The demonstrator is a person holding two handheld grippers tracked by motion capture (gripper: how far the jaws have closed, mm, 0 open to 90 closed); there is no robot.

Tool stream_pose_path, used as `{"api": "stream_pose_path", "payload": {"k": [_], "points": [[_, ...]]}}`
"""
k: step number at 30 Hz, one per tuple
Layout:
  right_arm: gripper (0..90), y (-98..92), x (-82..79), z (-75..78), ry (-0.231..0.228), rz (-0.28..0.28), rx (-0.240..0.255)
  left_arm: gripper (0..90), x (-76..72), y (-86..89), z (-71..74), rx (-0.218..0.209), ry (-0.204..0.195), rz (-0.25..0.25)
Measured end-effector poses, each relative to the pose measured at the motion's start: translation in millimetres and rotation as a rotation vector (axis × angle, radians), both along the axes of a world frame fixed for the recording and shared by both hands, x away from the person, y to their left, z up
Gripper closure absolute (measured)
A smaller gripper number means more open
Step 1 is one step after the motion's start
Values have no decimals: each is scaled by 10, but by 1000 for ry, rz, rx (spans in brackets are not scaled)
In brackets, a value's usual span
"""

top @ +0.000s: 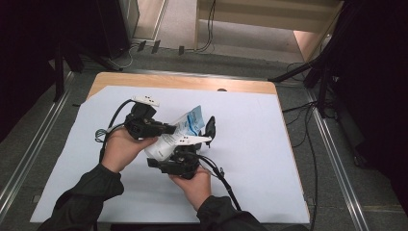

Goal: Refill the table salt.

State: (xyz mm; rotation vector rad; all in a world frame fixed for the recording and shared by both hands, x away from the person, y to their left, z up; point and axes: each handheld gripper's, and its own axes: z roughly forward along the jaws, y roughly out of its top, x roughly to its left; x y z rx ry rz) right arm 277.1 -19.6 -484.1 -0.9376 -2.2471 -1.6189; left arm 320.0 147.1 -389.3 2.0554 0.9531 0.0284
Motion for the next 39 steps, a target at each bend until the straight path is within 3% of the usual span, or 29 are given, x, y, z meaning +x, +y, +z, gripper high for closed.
{"api": "stream_pose_path", "payload": {"k": [18, 33, 39], "points": [[610, 6, -10, -19, -4, -2, -13, 900, 7, 1, -10, 10, 0, -7], [585, 23, -24, -23, -42, -2, -38, 900, 1, -11, -8, 19, -13, 0], [606, 6, -11, -10, -19, -9, -24, 900, -2, -11, -1, 10, -19, -1]]}}
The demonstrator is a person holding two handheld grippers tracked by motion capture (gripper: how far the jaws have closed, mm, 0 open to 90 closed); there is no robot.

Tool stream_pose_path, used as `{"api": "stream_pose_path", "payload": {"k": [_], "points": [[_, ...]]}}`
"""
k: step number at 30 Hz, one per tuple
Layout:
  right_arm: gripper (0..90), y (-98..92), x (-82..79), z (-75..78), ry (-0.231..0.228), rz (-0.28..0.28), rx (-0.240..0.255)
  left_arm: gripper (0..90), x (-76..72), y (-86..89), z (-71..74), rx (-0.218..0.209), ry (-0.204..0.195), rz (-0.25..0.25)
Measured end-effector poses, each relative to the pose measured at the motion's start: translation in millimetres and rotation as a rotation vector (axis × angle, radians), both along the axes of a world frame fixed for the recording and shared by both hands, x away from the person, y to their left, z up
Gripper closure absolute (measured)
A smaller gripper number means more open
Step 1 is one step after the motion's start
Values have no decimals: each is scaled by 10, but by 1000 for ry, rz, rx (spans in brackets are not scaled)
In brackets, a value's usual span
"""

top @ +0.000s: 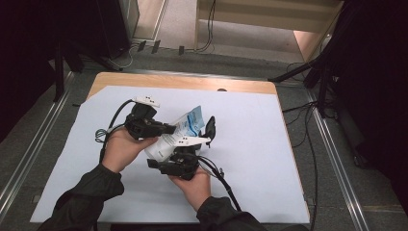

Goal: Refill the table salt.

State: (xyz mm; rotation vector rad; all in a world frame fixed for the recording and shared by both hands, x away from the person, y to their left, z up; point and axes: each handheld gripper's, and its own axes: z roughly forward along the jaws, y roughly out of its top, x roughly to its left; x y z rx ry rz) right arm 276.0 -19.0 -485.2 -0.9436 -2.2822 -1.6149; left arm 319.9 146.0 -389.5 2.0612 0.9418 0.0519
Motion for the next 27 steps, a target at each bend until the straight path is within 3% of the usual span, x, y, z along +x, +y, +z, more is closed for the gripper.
{"api": "stream_pose_path", "payload": {"k": [10, 27], "points": [[574, 6, 13, 9, 22, -1, 6, 900, 11, -33, -5, -1, 0, 1], [543, 54, 30, 23, 0, 14, -34, 900, 18, -28, -21, -5, -2, 16]]}}
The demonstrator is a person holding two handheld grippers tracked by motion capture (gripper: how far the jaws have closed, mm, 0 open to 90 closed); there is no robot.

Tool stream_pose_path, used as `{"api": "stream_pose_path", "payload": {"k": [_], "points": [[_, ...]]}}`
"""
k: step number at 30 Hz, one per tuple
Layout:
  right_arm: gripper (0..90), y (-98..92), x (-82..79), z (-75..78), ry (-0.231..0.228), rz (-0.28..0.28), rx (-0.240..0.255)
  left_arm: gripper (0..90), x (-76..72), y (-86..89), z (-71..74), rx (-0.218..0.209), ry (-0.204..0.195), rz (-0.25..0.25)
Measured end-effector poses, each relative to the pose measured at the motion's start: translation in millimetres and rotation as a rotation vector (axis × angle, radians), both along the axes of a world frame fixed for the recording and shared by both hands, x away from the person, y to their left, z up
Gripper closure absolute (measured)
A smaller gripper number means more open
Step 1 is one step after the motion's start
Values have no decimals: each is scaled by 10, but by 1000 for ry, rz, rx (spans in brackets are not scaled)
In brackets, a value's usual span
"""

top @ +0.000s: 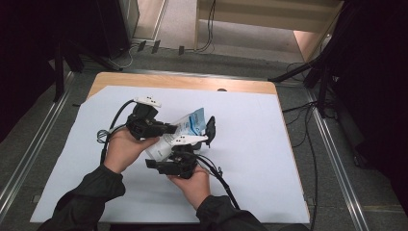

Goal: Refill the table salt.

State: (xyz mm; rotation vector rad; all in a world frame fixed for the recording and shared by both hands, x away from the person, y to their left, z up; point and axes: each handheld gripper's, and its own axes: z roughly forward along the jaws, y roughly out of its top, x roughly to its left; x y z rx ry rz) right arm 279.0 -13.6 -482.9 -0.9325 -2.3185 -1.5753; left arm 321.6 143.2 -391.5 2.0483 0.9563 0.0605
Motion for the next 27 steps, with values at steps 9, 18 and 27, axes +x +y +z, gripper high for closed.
{"api": "stream_pose_path", "payload": {"k": [9, 18, 27], "points": [[538, -3, 43, -12, 9, -9, -8, 900, 40, 0, -27, -4, 5, 5], [526, -1, 64, 6, 12, -16, -13, 900, 80, 1, -32, -14, 20, 8], [575, -64, 89, -3, 25, 1, 10, 900, 76, -7, -38, -15, 16, 8]]}}
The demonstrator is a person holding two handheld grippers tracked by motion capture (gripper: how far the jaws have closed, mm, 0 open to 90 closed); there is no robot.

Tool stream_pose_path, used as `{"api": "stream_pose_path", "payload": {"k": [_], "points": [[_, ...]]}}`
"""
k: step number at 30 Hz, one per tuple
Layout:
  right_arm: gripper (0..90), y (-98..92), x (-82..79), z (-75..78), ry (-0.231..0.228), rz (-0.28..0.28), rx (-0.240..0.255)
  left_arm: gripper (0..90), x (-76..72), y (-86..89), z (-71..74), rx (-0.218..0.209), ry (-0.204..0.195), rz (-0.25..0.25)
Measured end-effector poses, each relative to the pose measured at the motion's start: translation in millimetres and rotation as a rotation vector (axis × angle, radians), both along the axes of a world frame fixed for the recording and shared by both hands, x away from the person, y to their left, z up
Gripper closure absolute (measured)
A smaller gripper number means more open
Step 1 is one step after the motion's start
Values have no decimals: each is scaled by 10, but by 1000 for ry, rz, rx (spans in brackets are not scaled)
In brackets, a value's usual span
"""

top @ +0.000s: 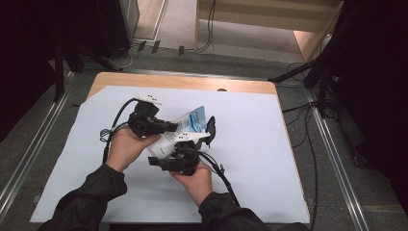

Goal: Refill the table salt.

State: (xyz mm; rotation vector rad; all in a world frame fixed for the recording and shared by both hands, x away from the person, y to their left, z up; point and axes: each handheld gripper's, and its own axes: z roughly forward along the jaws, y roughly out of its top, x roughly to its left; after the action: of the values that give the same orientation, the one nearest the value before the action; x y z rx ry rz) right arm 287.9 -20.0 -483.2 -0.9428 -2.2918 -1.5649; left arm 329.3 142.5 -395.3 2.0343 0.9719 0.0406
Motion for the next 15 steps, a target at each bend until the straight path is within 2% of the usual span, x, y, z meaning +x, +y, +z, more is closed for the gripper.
{"api": "stream_pose_path", "payload": {"k": [6, 15], "points": [[599, -29, -7, -17, -19, -6, 11, 900, -4, 7, 3, -1, -2, -7], [601, -61, 7, -38, -1, -1, 27, 900, 23, 2, -6, 0, 7, -17]]}}
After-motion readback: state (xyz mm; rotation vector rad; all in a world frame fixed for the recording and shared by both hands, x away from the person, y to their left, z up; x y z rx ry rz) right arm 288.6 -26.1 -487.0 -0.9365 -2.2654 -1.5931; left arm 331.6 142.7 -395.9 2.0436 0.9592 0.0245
